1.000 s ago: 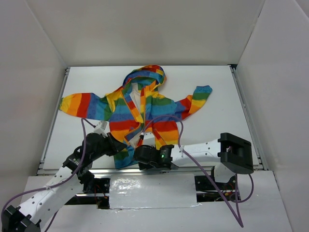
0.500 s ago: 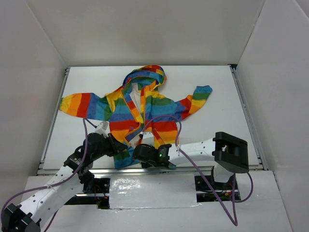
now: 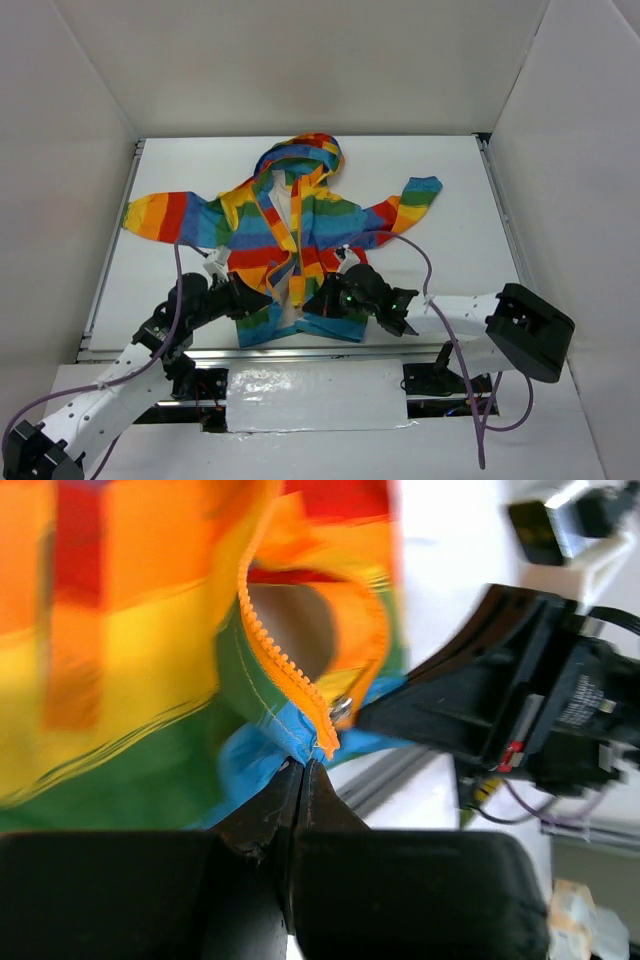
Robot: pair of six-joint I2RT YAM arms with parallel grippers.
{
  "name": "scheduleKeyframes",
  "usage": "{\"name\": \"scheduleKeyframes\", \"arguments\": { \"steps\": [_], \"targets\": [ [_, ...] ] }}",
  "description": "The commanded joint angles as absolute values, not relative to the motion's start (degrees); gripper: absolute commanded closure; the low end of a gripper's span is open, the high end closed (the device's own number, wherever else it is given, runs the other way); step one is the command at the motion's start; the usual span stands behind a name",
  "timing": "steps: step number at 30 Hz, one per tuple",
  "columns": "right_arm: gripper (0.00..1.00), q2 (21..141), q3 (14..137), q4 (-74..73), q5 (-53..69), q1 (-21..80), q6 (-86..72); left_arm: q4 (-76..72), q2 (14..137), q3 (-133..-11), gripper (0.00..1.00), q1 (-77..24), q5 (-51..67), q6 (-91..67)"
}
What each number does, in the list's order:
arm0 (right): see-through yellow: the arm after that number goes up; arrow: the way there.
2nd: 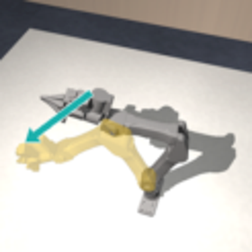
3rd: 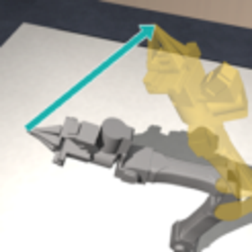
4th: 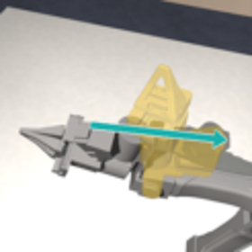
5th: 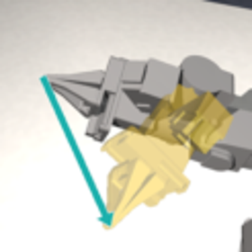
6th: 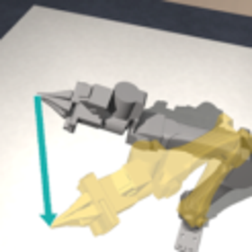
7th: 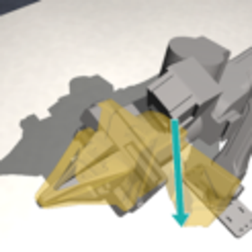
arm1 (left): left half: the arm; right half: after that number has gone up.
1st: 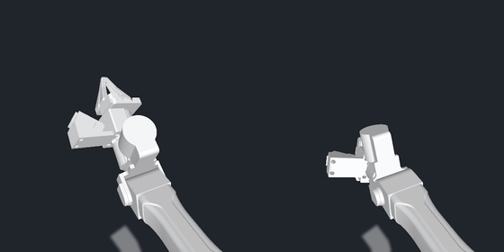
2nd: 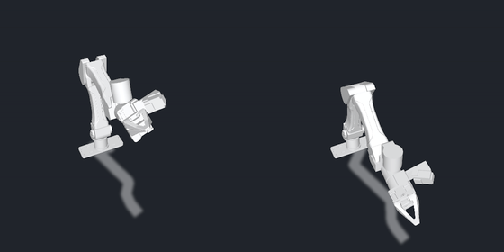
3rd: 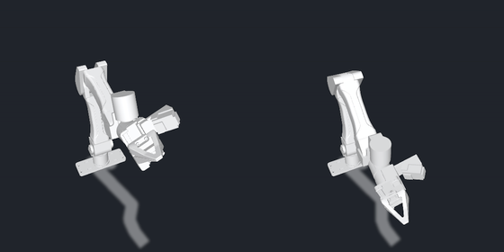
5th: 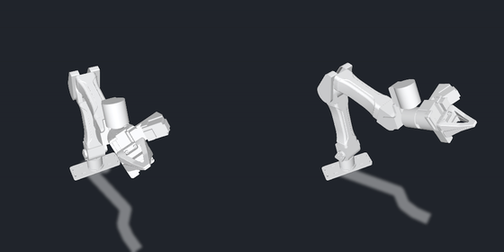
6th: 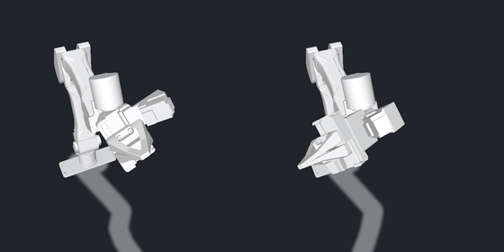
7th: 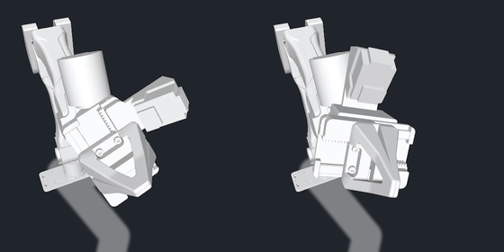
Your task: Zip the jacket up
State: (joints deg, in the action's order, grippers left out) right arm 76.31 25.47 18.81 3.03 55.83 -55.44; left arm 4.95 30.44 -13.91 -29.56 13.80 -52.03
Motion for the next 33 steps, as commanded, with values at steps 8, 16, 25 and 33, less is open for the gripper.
{"name": "scheduleKeyframes", "arguments": {
  "steps": [8,16,25,33],
  "targets": [
    [1.00,72.2,20.7,51.2,31.6,45.9,-51.7,-19.6,29.2,-15.7,1.00,-29.6,28.2,-48.8],
    [0.98,68.2,30.0,27.5,20.3,48.9,-32.4,-17.6,34.3,-17.7,1.00,-29.6,25.4,-47.7],
    [1.00,66.5,37.1,12.7,-4.4,51.9,-22.1,-12.1,34.7,-20.7,1.00,-29.6,22.6,-44.9],
    [1.00,60.2,23.0,37.2,8.9,51.2,-24.1,-12.8,34.8,-22.1,1.00,-29.6,23.5,-44.1]
  ]
}}
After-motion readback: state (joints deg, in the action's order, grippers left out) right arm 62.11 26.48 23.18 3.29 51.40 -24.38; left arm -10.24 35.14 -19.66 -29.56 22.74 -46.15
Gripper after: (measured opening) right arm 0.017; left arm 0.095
